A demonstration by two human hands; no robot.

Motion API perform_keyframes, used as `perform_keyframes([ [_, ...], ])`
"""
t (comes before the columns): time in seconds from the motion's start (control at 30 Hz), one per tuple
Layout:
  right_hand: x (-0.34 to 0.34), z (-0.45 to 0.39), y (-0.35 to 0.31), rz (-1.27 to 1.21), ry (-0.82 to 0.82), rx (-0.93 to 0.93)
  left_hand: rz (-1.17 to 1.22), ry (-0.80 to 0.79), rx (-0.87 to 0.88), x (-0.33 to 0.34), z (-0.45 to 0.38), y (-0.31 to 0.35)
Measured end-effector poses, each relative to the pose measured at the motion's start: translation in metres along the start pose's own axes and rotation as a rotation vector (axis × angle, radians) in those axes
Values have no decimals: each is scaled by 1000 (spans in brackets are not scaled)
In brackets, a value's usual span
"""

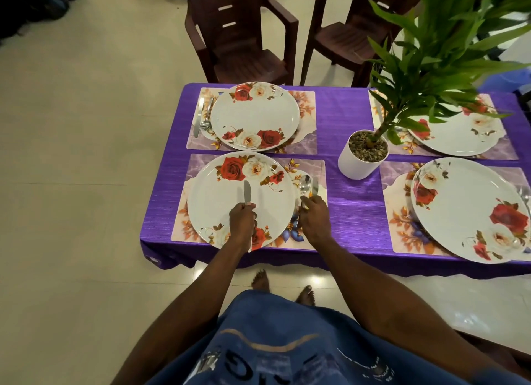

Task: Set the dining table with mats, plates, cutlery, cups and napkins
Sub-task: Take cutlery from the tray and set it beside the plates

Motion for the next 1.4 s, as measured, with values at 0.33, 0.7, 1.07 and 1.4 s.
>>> perform_keyframes([
  [0.33,-11,-4,19,20,-8,168,-27,-2,17,3,-2,-2],
  [0.7,-13,-8,10,100,7,150,-30,-35,17,8,-4,0],
  [1.07,-15,-12,4,86,-9,160,1,-63,-22,6,-9,-1],
  [1.4,-17,-5,-5,84,48,135,31,-125,-15,8,-11,5],
])
Point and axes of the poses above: each hand's wrist, its own z-axis away from the middle knuckle, its own x-axis out of the palm, y = z × x, the point moved 4 cm from there along -z, towards the middle knuckle, and after that the axes turned 1 degree about y, right-handed, at the moved point
